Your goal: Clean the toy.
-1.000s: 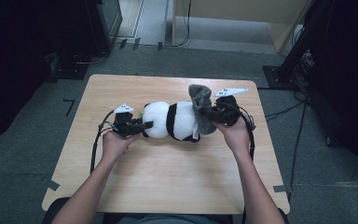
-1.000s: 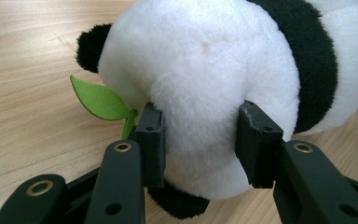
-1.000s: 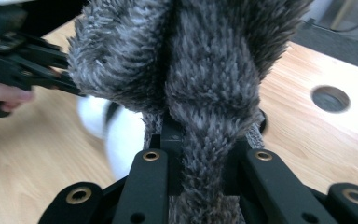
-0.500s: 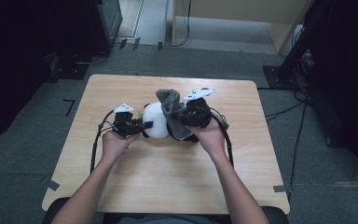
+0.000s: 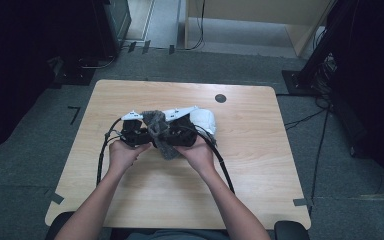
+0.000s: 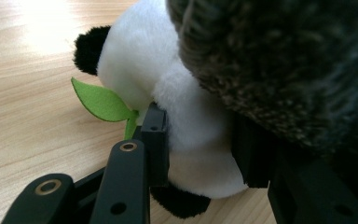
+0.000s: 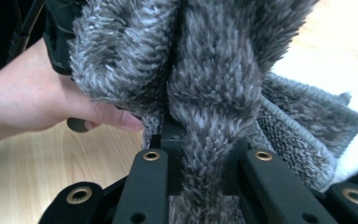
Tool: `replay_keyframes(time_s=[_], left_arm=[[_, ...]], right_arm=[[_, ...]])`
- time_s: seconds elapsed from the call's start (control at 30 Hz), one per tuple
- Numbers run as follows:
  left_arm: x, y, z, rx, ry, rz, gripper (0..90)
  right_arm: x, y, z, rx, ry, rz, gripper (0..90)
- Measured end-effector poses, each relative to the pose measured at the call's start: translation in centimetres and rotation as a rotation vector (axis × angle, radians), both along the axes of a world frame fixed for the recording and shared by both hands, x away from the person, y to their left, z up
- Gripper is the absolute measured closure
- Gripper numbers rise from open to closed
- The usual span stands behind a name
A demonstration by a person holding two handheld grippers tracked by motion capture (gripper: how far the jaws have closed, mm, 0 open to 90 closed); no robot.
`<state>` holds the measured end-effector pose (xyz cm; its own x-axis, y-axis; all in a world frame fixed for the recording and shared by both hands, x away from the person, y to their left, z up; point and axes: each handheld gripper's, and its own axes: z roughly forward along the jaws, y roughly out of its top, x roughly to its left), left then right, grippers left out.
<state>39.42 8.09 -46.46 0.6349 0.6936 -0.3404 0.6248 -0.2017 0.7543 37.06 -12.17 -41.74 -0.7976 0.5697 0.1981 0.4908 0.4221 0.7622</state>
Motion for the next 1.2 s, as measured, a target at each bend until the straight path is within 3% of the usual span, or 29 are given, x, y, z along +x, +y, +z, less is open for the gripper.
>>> replay_keyframes(time_s=[0.13,0.27,0.57,0.93,1.2], left_arm=[[0.0,-0.1,0.0,0.012,-0.004,0.003,61.9],[-0.1,-0.3,-0.1,0.032,-0.012,0.007,62.0],[0.0,-0.3,-0.2,0.044,-0.025,0.005,62.1],[0.0,-0.3,-0.2,0.040,-0.022,0.000,62.2],[0.1,-0.3,-0.2,0.038,-0.021,-0.002,62.3]], right_arm=[[0.3,-0.6,-1.3,-0.041,-0.001,-0.010,78.3],[0.2,-1.2,-2.2,-0.047,-0.018,0.000,78.3],[-0.5,-3.1,-1.5,-0.122,-0.032,-0.001,78.1],[-2.0,-7.4,0.0,-0.120,-0.042,-0.036,77.8],[-3.0,-11.4,0.4,-0.096,-0.045,-0.112,77.6]])
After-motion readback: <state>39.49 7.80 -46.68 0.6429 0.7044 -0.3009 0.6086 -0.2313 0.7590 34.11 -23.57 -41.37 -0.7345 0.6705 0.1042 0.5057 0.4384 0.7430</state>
